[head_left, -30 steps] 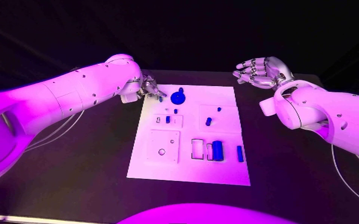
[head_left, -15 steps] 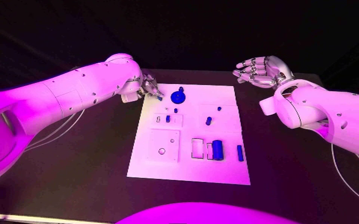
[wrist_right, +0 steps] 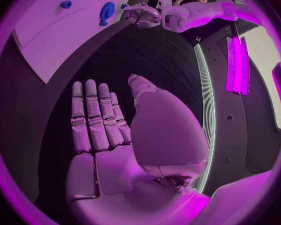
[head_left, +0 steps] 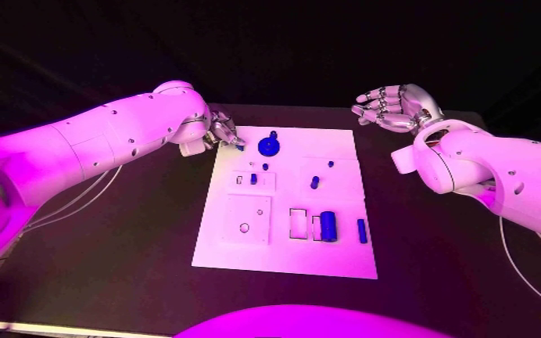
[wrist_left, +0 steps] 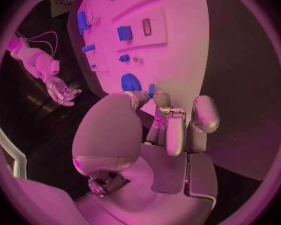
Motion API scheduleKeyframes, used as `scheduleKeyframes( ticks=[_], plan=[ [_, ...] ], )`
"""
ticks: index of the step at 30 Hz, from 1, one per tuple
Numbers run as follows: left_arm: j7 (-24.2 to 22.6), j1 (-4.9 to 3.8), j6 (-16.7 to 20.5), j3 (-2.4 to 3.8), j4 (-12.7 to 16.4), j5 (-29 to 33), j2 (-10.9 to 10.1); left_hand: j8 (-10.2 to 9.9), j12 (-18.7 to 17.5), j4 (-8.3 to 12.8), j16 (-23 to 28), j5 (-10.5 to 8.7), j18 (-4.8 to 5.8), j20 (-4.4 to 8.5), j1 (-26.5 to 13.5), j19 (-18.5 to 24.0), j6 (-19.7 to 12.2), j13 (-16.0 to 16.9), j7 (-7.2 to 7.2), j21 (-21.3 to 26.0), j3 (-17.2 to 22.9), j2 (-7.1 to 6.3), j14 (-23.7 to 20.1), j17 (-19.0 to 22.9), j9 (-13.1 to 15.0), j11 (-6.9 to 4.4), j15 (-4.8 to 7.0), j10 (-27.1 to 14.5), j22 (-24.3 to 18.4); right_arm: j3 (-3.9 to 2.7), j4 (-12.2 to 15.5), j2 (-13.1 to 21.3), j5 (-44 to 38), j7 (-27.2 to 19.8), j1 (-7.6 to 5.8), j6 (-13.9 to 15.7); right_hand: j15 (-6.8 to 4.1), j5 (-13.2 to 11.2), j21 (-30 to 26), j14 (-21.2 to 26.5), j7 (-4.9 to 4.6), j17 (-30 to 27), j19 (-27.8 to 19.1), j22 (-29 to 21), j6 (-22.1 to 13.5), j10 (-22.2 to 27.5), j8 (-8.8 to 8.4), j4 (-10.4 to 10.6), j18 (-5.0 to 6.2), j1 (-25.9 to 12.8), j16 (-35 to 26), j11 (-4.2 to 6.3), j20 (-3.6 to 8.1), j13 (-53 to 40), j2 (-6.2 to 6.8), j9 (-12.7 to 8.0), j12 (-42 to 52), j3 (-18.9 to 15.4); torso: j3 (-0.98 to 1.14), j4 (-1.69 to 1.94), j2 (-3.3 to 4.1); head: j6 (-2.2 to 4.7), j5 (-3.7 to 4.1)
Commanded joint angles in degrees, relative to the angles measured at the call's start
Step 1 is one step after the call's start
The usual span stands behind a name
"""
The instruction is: Assemble the parts on the task board
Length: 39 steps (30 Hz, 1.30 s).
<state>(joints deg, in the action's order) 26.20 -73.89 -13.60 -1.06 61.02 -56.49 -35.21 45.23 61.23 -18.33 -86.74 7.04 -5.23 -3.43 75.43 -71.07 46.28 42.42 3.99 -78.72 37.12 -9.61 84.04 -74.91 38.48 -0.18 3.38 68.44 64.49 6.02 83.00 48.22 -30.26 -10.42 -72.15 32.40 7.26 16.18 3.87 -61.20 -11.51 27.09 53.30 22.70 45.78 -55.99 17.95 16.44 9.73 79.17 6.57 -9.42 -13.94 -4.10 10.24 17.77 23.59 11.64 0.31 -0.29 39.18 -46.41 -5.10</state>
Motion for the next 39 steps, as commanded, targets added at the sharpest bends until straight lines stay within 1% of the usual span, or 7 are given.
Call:
scheduleKeyframes(
  ticks=[1,4,10,17,20,29,39],
  plan=[
    [-1.85,-0.02,1.14,0.05,2.74,3.31,-1.74,0.34,0.32,9.62,-0.48,0.7,-0.29,0.14,-0.3,-0.47,0.34,0.36,0.13,-0.58,10.45,-1.03,4.08,-9.05,0.26,0.01,-0.03,0.54,0.37,-0.02,0.0,0.02,0.08,-0.78,0.05,-0.61,0.04,0.21,-0.12,0.19,-1.81,-0.09,-0.29,-0.05,0.39,-0.4,-0.16,-0.1,0.74,0.07,-0.38,-0.15,0.0,0.08,-0.4,-0.09,-0.28,-0.15,-0.02,0.03,-0.05,0.11,-0.19],
    [-2.57,-0.03,1.72,0.08,6.12,4.0,-4.07,0.25,1.05,10.72,-1.0,1.36,0.04,0.3,-1.2,-1.72,1.17,1.43,-0.06,-1.4,12.03,-1.94,4.48,-10.16,0.52,-0.2,0.16,1.73,2.02,-0.02,0.02,0.09,0.15,-0.85,0.08,-0.54,0.05,0.21,-0.11,0.19,-1.82,-0.15,-0.3,-0.14,0.38,-0.39,-0.17,-0.07,0.74,0.03,-0.42,-0.16,-0.01,0.13,-0.48,-0.11,-0.29,-0.12,0.0,0.04,-0.02,0.18,-0.22],
    [-3.43,-0.05,3.63,0.11,13.54,3.23,-8.72,0.01,1.63,11.55,-1.14,1.74,0.29,0.5,-1.93,-2.71,1.96,2.41,-0.27,-2.03,13.04,-2.56,4.61,-10.47,0.63,-0.43,0.37,2.81,3.28,-0.01,0.07,0.31,0.29,-0.91,0.13,-0.5,0.05,0.21,-0.11,0.19,-1.82,-0.15,-0.3,-0.14,0.38,-0.39,-0.17,-0.07,0.74,0.03,-0.42,-0.16,-0.01,0.13,-0.48,-0.11,-0.29,-0.12,-0.13,0.24,-0.07,0.22,-0.31],
    [-3.29,0.24,4.99,0.03,20.47,-3.28,-12.08,-0.24,2.04,12.12,-1.27,2.43,0.41,0.65,-2.6,-3.16,2.62,3.19,-0.43,-2.35,13.79,-3.06,4.71,-10.76,0.71,-0.59,0.51,3.63,3.88,-0.01,0.11,0.48,0.34,-0.88,0.27,-0.74,-0.12,0.2,-0.02,-0.55,-1.69,-0.29,-0.15,-0.47,0.67,-0.77,-0.03,-0.03,0.8,-0.08,-0.21,-0.02,0.06,0.23,-0.66,-0.14,-0.15,-0.06,-0.15,0.25,-0.08,0.14,-0.52],
    [-2.37,0.82,6.05,-0.04,22.9,-5.63,-13.14,-0.38,2.19,12.35,-1.28,2.88,0.54,0.72,-2.94,-3.6,2.95,3.5,-0.52,-2.63,14.17,-3.24,4.73,-10.77,0.74,-0.68,0.59,4.0,4.47,-0.01,0.08,0.46,0.35,-0.88,0.34,-0.78,-0.14,0.2,-0.02,-0.62,-1.67,-0.31,-0.15,-0.51,0.69,-0.8,-0.02,-0.03,0.8,-0.09,-0.19,0.0,0.07,0.24,-0.66,-0.14,-0.14,-0.05,-0.13,0.3,-0.16,-0.02,-0.81],
    [-0.18,1.87,7.68,-0.96,25.72,-8.09,-13.87,-0.66,2.52,13.34,-1.37,5.55,0.7,1.04,-4.56,-4.29,3.82,4.27,-0.81,-3.12,15.34,-3.85,4.82,-10.95,1.17,-0.98,0.89,5.08,5.33,-0.01,0.38,0.3,1.68,-0.31,0.61,-1.23,-0.14,0.2,-0.03,-0.64,-1.66,-0.35,-0.16,-0.57,0.7,-0.79,-0.02,-0.02,0.8,-0.12,-0.21,0.0,0.07,0.26,-0.66,-0.16,-0.16,-0.06,-0.08,0.08,-0.1,-0.29,-1.08],
    [0.51,2.74,8.16,-1.81,26.52,-9.05,-13.92,-0.63,2.84,13.9,-1.4,7.54,0.8,1.17,-5.64,-4.67,4.23,4.9,-0.99,-3.37,15.72,-4.11,4.85,-11.0,1.57,-1.14,1.03,5.68,5.84,0.0,0.34,0.52,2.09,-0.06,0.69,-1.42,-0.12,0.19,-0.05,-0.61,-1.67,-0.41,-0.2,-0.64,0.67,-0.75,-0.04,-0.01,0.78,-0.15,-0.26,-0.01,0.07,0.29,-0.68,-0.18,-0.19,-0.05,-0.09,0.25,-0.04,-0.36,-0.91]
  ],
)
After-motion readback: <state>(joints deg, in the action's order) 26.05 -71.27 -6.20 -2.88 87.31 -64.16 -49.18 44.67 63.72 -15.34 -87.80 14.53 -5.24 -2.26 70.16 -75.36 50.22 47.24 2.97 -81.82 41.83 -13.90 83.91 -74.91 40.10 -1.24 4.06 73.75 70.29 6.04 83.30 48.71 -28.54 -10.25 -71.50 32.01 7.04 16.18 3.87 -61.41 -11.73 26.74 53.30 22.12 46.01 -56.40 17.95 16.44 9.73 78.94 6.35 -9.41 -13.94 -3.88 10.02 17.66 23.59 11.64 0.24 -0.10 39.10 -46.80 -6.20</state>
